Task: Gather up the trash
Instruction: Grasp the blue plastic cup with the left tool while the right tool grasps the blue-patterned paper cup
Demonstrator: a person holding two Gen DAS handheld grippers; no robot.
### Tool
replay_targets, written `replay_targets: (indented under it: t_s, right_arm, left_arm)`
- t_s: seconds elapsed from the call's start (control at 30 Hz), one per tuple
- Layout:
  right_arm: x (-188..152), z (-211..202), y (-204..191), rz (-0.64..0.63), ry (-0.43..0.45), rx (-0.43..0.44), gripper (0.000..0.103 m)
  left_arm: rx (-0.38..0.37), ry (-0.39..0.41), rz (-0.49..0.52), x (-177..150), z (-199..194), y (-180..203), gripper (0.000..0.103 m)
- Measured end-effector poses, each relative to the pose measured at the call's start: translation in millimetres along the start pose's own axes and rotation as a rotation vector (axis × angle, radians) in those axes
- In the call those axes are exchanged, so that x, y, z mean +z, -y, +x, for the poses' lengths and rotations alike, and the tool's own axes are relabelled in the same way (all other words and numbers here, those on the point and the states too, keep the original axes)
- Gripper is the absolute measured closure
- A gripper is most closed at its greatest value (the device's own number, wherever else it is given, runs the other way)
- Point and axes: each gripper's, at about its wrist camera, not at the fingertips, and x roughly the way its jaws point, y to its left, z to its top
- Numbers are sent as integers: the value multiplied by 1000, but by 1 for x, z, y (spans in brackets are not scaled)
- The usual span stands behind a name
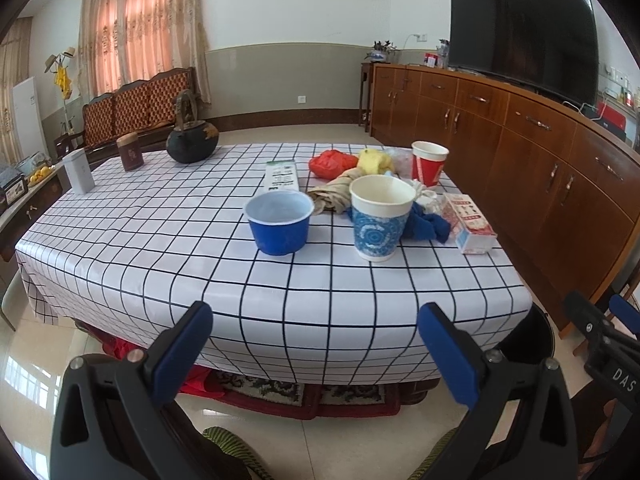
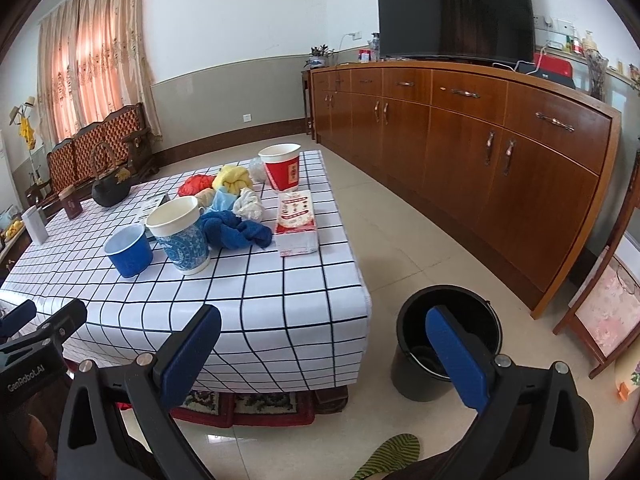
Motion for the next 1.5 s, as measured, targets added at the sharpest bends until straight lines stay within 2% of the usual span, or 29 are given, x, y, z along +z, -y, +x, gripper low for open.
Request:
replay_targets:
  t_s: [0.87, 1.27, 1.5]
  right_arm:
    - [21, 70, -71, -91, -73, 119, 0]
    - [40, 113, -114, -119, -86, 227, 0]
    - [51, 135, -135, -144, -88, 252, 0]
  left_arm:
    - [62, -51, -27, 20, 67, -34, 0]
    - [52, -53, 9, 33, 106, -34, 0]
    - [51, -65, 2, 40, 131, -35, 0]
